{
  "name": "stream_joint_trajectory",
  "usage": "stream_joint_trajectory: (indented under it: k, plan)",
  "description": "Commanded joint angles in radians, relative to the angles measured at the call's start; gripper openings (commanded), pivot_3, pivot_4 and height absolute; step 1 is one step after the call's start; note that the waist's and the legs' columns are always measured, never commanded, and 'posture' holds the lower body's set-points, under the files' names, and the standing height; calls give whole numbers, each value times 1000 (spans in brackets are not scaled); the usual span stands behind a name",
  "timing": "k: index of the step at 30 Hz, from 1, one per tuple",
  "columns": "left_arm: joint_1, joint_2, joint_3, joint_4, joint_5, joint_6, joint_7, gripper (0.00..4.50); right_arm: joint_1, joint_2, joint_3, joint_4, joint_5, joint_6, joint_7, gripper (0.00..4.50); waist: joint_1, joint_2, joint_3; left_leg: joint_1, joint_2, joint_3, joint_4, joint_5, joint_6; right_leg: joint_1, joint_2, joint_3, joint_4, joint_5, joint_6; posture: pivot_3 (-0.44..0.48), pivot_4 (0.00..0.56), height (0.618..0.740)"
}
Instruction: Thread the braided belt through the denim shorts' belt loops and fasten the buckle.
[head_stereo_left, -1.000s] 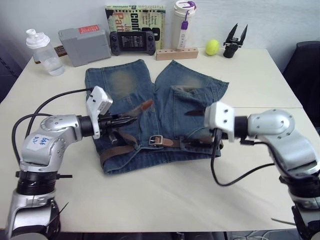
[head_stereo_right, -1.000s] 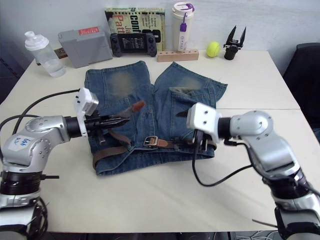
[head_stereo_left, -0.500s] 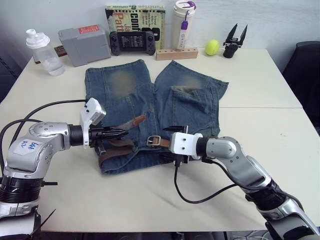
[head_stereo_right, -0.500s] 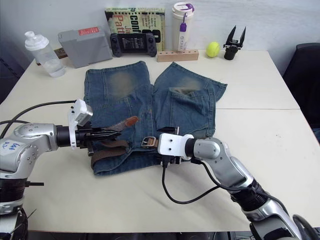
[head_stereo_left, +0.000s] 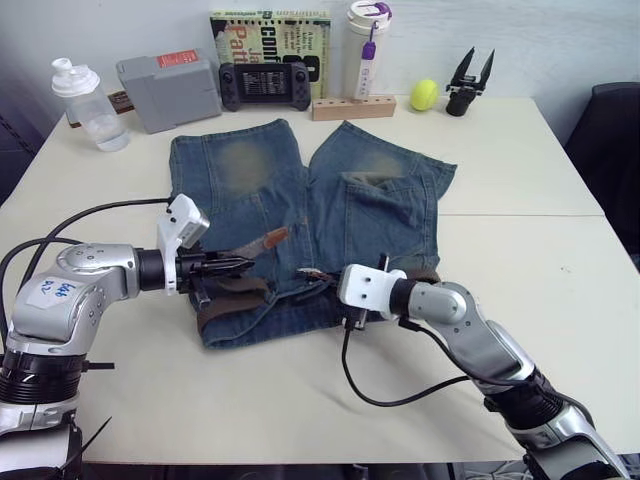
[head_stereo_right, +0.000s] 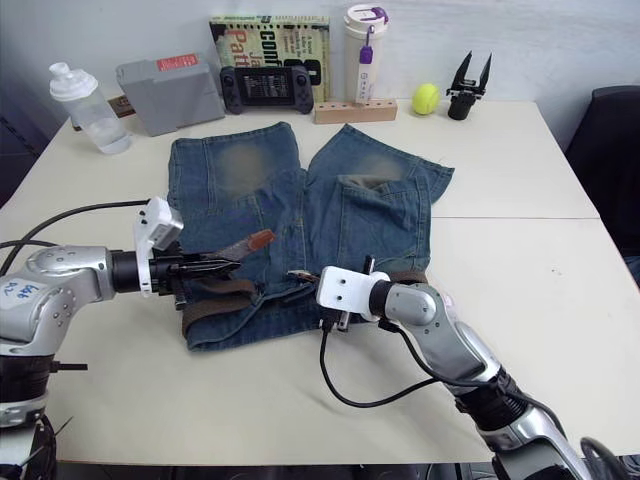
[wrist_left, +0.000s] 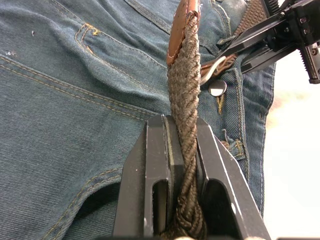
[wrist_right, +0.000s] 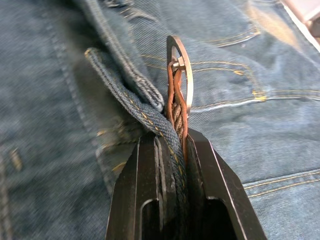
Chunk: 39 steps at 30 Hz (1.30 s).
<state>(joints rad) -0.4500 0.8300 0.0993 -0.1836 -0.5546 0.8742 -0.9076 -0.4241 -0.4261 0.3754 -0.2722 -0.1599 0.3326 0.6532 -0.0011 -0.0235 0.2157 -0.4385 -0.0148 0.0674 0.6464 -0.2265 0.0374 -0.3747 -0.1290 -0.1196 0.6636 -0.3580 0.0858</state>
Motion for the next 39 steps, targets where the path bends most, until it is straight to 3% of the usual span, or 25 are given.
stream_joint_trajectory:
  k: [1, 7, 14, 28, 39]
  plan:
    - [-9, -16, 5, -44, -31, 34, 19, 0, 19, 88, -97, -67, 56, 73, -91, 7, 0, 0, 0, 0, 0, 0, 0, 0, 0, 0, 0, 0, 0, 0, 0, 0, 150, 697]
    - [-22, -60, -57, -26, 20, 71, 108, 0, 65, 213, -158, -130, 114, 215, -177, 7, 1, 0, 0, 0, 0, 0, 0, 0, 0, 0, 0, 1, 2, 0, 0, 0, 150, 697]
    - [-58, -138, -104, 13, 88, 51, 203, 0, 65, 240, -153, -171, 143, 273, -203, 7, 1, 0, 0, 0, -1, 1, 0, 0, 0, -1, 0, 2, 4, 0, 0, 0, 150, 697]
    - [-71, -194, -123, -36, 58, 56, 168, 0, 48, 241, -134, -171, 150, 307, -225, 7, 0, -1, 0, 0, -1, 1, 0, 0, 0, -2, 1, 2, 4, 0, 0, 0, 150, 697]
    - [-93, -199, -134, 10, 119, -13, 177, 0, 45, 235, -94, -186, 169, 338, -204, 7, 0, -1, 0, 0, -1, 1, 0, 0, 0, -2, 1, 3, 4, 0, 0, 0, 150, 697]
